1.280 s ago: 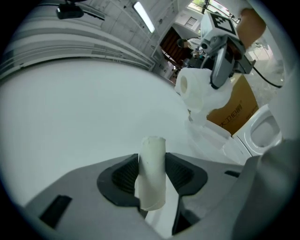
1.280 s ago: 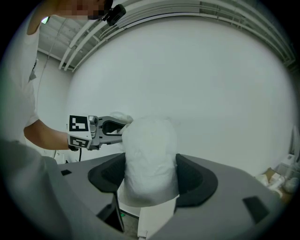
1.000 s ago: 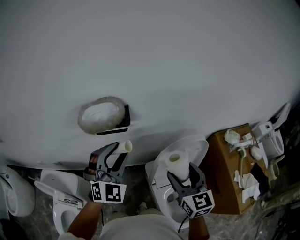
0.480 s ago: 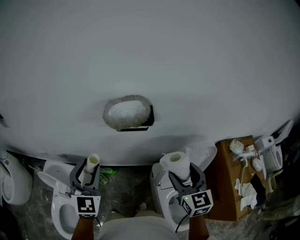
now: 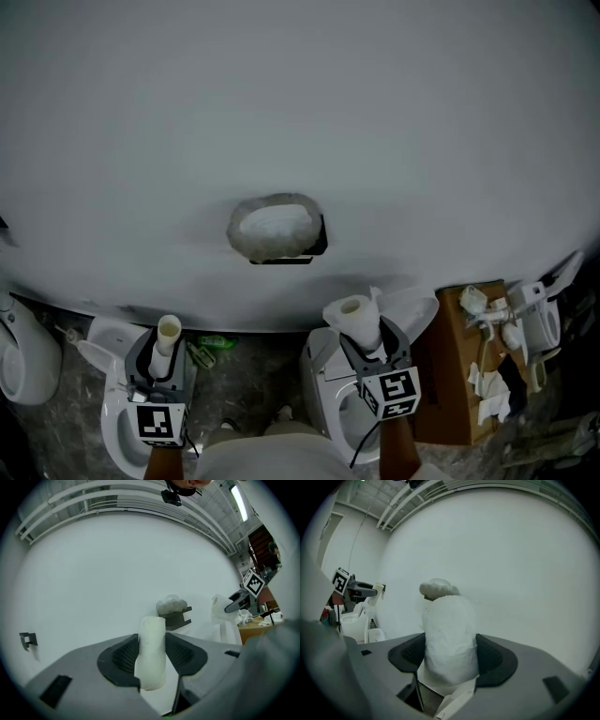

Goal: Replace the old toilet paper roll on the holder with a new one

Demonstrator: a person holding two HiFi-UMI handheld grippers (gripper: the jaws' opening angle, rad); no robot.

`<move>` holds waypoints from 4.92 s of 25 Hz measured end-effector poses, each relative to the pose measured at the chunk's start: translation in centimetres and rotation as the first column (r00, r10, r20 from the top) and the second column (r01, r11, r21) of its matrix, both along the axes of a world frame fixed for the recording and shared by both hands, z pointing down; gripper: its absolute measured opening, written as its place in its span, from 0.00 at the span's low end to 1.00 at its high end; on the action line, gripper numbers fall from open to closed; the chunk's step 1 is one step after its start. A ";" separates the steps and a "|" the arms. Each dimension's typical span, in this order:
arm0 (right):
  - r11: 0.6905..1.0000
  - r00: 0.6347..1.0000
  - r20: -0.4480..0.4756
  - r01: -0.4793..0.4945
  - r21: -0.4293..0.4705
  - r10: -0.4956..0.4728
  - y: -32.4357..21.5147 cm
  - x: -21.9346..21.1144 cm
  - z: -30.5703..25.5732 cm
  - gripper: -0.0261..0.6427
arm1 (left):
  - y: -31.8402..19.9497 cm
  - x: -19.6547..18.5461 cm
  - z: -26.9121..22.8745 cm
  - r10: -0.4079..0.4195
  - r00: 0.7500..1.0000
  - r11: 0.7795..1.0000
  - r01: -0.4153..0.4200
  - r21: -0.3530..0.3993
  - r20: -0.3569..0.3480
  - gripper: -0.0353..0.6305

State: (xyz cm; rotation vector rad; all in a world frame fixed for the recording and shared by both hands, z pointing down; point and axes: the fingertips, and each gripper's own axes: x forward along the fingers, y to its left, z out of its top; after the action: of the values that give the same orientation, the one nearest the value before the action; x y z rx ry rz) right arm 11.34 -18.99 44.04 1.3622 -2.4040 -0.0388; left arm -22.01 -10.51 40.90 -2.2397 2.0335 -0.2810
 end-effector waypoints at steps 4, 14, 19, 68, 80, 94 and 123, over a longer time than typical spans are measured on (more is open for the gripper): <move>1.000 1.000 -0.013 0.009 0.000 -0.009 -1.9 -1.3 0.5 0.51 | 0.2 -1.3 0.4 -0.021 1.000 1.000 0.021 -0.014 0.002 0.33; 0.990 0.893 -0.449 0.095 0.107 -0.038 -8.5 -2.8 3.6 0.51 | 1.0 -4.1 0.5 -0.110 0.994 0.994 0.110 -0.026 0.006 0.33; 0.972 0.821 -0.567 0.182 0.146 -0.068 -10.5 -4.0 4.1 0.51 | 1.3 -5.0 -0.1 -0.151 0.989 0.989 0.151 -0.004 -0.003 0.33; 0.812 0.707 -0.696 0.474 0.339 -0.122 -13.8 -11.5 4.9 0.51 | 3.8 -3.5 1.2 -0.258 0.962 0.959 0.266 -0.099 0.086 0.33; 0.741 0.700 -0.699 0.544 0.394 -0.142 -13.7 -13.3 4.9 0.50 | 4.0 -2.1 1.4 -0.270 0.958 0.951 0.281 -0.127 0.097 0.33; 0.687 0.725 -0.671 0.567 0.454 -0.154 -12.2 -17.0 4.8 0.47 | 5.7 -1.6 2.2 -0.281 0.952 0.943 0.298 -0.151 0.125 0.33; 0.820 0.780 -0.596 0.461 0.339 -0.192 -8.0 -16.0 1.8 0.56 | 1.2 -1.1 1.5 -0.056 0.998 0.997 0.056 -0.062 0.008 0.33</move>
State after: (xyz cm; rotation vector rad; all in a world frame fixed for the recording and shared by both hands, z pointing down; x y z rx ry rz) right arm -4.66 -26.99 45.88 0.8795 -2.1602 -1.0326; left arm -23.10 -9.35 42.39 -2.2166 2.1154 -0.3598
